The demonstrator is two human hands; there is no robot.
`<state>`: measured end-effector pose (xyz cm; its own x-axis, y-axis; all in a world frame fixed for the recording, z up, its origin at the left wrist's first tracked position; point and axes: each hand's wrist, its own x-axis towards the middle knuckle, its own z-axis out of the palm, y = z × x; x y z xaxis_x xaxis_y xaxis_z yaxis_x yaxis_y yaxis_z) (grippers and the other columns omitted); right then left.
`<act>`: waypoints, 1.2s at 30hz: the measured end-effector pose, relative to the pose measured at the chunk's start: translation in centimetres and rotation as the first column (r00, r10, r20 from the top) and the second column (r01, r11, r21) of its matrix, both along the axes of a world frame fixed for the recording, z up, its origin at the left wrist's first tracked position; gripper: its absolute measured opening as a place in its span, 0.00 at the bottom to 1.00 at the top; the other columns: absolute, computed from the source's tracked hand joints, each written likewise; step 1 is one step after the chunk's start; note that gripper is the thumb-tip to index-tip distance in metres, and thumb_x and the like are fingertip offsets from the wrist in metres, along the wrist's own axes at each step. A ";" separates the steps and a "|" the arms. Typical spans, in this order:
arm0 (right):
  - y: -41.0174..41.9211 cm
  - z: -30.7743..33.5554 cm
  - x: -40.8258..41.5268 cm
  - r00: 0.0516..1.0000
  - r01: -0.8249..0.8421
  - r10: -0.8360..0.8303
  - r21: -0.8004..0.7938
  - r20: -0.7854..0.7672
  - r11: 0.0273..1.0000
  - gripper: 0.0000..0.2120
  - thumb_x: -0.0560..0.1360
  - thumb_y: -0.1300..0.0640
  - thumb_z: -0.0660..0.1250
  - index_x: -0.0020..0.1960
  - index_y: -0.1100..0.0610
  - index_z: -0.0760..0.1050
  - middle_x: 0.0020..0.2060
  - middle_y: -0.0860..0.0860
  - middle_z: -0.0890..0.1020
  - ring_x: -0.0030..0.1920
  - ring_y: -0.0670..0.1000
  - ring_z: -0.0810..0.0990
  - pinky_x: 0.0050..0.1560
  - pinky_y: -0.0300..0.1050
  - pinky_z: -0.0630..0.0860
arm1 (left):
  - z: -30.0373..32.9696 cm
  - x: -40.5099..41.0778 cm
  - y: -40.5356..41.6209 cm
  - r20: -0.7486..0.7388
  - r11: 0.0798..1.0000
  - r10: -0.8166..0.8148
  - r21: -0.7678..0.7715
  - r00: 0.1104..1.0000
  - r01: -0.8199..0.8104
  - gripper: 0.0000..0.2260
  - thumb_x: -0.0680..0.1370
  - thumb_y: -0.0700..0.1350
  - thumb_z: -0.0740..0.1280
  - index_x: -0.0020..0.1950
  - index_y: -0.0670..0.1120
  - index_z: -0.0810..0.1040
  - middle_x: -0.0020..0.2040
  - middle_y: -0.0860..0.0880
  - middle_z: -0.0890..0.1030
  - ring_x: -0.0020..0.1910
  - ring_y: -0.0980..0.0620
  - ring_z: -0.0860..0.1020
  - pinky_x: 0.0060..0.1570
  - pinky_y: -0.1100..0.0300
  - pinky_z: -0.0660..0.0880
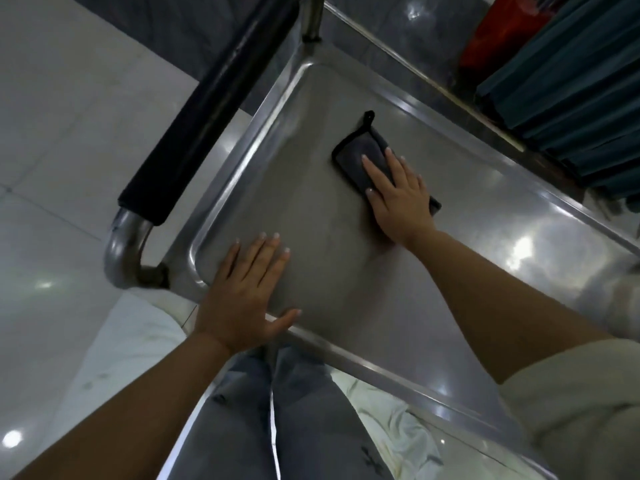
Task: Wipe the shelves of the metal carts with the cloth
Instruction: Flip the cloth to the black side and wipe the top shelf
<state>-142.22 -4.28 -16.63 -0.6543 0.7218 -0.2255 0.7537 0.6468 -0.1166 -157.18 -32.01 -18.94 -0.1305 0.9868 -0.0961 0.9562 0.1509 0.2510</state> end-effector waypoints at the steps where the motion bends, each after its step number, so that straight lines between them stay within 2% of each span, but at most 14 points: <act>1: 1.3 0.0 -0.9 1.000 0.008 -0.008 -0.008 0.001 1.000 0.24 0.81 0.45 0.52 0.76 0.38 0.51 0.78 0.50 0.49 0.77 0.57 0.49 0.73 0.61 0.50 | 0.0 0.0 0.0 -0.004 1.000 0.001 0.002 1.000 -0.001 0.41 0.73 0.69 0.58 0.77 0.43 0.60 0.77 0.41 0.59 0.77 0.43 0.54 0.73 0.40 0.55; 9: 8.5 0.4 -5.7 0.999 -0.020 0.020 0.005 -0.027 1.000 0.24 0.81 0.44 0.50 0.76 0.39 0.50 0.78 0.51 0.49 0.77 0.59 0.49 0.74 0.61 0.49 | 0.2 0.3 0.1 -0.008 0.998 0.023 0.062 1.000 -0.022 0.40 0.73 0.68 0.60 0.75 0.42 0.63 0.77 0.41 0.60 0.77 0.43 0.56 0.72 0.40 0.58; 15: 8.6 0.2 -7.2 0.998 0.059 -0.059 0.002 -0.036 0.998 0.24 0.81 0.45 0.51 0.76 0.38 0.50 0.78 0.51 0.49 0.77 0.59 0.48 0.73 0.61 0.47 | -0.3 0.3 0.0 -0.014 0.998 0.028 0.063 1.000 -0.027 0.40 0.73 0.69 0.59 0.76 0.43 0.63 0.77 0.42 0.59 0.77 0.43 0.56 0.71 0.40 0.59; 17: 7.2 0.3 -6.9 0.998 0.050 -0.051 -0.025 -0.042 0.998 0.25 0.81 0.44 0.52 0.76 0.38 0.51 0.78 0.51 0.49 0.77 0.58 0.49 0.72 0.61 0.49 | -0.2 0.4 0.1 -0.012 0.998 0.030 0.047 0.999 -0.030 0.40 0.73 0.69 0.59 0.76 0.44 0.62 0.77 0.42 0.59 0.77 0.44 0.55 0.71 0.40 0.58; 20: 3.2 0.4 -5.2 0.998 -0.055 0.055 -0.004 -0.037 0.998 0.25 0.80 0.44 0.54 0.76 0.38 0.52 0.78 0.52 0.51 0.77 0.58 0.50 0.71 0.60 0.52 | 0.1 0.5 0.2 0.000 1.000 0.028 0.015 1.000 -0.028 0.40 0.73 0.70 0.59 0.76 0.44 0.62 0.77 0.43 0.59 0.77 0.44 0.55 0.72 0.40 0.57; 23: -2.6 0.7 -2.6 0.988 -0.148 0.146 -0.051 -0.050 0.988 0.24 0.80 0.43 0.53 0.75 0.38 0.54 0.78 0.52 0.53 0.77 0.58 0.52 0.71 0.61 0.53 | 0.8 0.4 0.2 0.012 1.000 0.024 0.000 1.000 -0.024 0.41 0.73 0.70 0.59 0.76 0.43 0.63 0.77 0.42 0.60 0.77 0.44 0.55 0.72 0.41 0.57; 26: -8.7 1.3 -0.2 0.983 -0.162 0.158 -0.048 -0.092 0.986 0.23 0.79 0.43 0.51 0.73 0.42 0.63 0.75 0.55 0.61 0.74 0.61 0.60 0.68 0.63 0.61 | 1.4 0.2 0.3 0.042 1.000 0.017 -0.007 0.999 -0.017 0.41 0.72 0.69 0.61 0.74 0.41 0.65 0.75 0.41 0.63 0.75 0.43 0.60 0.71 0.40 0.58; 28: -12.2 1.5 1.0 0.983 -0.164 0.160 -0.034 -0.093 0.986 0.23 0.79 0.45 0.52 0.73 0.43 0.64 0.75 0.56 0.63 0.74 0.62 0.62 0.67 0.63 0.63 | 1.8 -0.1 0.1 0.098 1.000 0.013 0.007 0.995 -0.014 0.38 0.72 0.66 0.63 0.72 0.39 0.69 0.73 0.40 0.67 0.74 0.42 0.64 0.70 0.41 0.58; 31: -16.4 1.7 1.7 0.989 -0.131 0.127 -0.050 -0.077 0.990 0.22 0.79 0.46 0.52 0.73 0.43 0.64 0.75 0.56 0.62 0.74 0.63 0.61 0.68 0.64 0.62 | 2.1 -1.3 -0.2 0.190 0.992 0.015 0.124 0.982 -0.039 0.27 0.73 0.56 0.64 0.65 0.39 0.75 0.70 0.39 0.72 0.72 0.43 0.67 0.71 0.46 0.63; 33: -17.9 2.0 1.5 0.994 -0.106 0.104 -0.054 -0.039 0.993 0.22 0.79 0.46 0.52 0.73 0.43 0.63 0.75 0.56 0.62 0.74 0.63 0.60 0.68 0.65 0.62 | 2.1 -3.0 -0.1 0.177 0.978 0.029 0.198 0.984 -0.065 0.21 0.73 0.51 0.67 0.60 0.39 0.77 0.67 0.39 0.74 0.71 0.43 0.66 0.72 0.50 0.60; 34: -18.1 2.2 1.2 0.995 -0.097 0.096 -0.060 -0.016 0.993 0.22 0.80 0.46 0.51 0.73 0.43 0.62 0.75 0.56 0.61 0.74 0.63 0.59 0.69 0.65 0.61 | 2.1 -3.9 0.0 0.164 0.974 0.055 0.206 0.985 -0.089 0.21 0.72 0.50 0.68 0.60 0.39 0.76 0.67 0.38 0.73 0.71 0.43 0.65 0.72 0.49 0.58; 36: -17.5 2.4 0.4 0.995 -0.098 0.100 -0.090 0.024 0.991 0.22 0.80 0.45 0.49 0.74 0.41 0.57 0.76 0.54 0.57 0.76 0.61 0.54 0.72 0.63 0.55 | 1.9 -5.3 0.1 0.141 0.976 0.135 0.150 0.981 -0.156 0.27 0.75 0.54 0.65 0.68 0.38 0.70 0.72 0.37 0.67 0.74 0.41 0.62 0.74 0.48 0.55</act>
<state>-141.78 -21.76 -14.18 -0.7138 0.6301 -0.3058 0.6904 0.7064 -0.1561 -162.48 -31.92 -17.08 -0.2703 0.9621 0.0353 0.8847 0.2337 0.4034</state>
